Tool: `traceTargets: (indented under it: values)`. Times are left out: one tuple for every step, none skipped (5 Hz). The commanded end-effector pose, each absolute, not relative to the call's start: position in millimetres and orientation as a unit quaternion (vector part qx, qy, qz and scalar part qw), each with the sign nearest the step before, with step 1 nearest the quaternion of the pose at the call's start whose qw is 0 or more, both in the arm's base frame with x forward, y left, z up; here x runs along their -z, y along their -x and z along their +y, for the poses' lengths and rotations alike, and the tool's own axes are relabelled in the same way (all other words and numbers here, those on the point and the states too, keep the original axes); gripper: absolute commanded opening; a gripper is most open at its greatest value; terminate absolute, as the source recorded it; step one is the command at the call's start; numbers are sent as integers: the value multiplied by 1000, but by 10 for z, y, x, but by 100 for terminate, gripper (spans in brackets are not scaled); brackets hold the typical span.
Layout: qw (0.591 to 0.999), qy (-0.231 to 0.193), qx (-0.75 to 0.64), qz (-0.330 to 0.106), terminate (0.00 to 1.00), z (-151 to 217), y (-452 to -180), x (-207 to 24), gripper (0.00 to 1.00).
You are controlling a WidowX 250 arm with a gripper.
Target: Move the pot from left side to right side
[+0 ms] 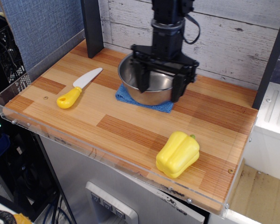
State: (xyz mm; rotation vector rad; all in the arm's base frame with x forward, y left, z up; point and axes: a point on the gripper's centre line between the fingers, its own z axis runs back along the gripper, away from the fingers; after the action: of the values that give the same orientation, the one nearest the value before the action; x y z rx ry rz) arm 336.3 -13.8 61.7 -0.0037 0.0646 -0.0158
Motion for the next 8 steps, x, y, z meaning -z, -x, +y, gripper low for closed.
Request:
traceTargets:
  values:
    - [1000,14,1,-15,0,-171,-3743,-823,100]
    - [1000,5,8,-6,0,-242,-3725,-682,100]
    - [999,-13,16,25,0,-263,-3678,-403,100]
    - [999,-27,10,23,0,-245,-3649,-358,100]
    - [1000,-19,2,0,0,-206,-3622,-525,0]
    - [1000,-6,-10,-27,0,-96,-3576,-798,0]
    - [998,2,-28,-51,0,68,-3533,-1026,0]
    - [998,10,-19,-63,0,54,-3530,-1184,0]
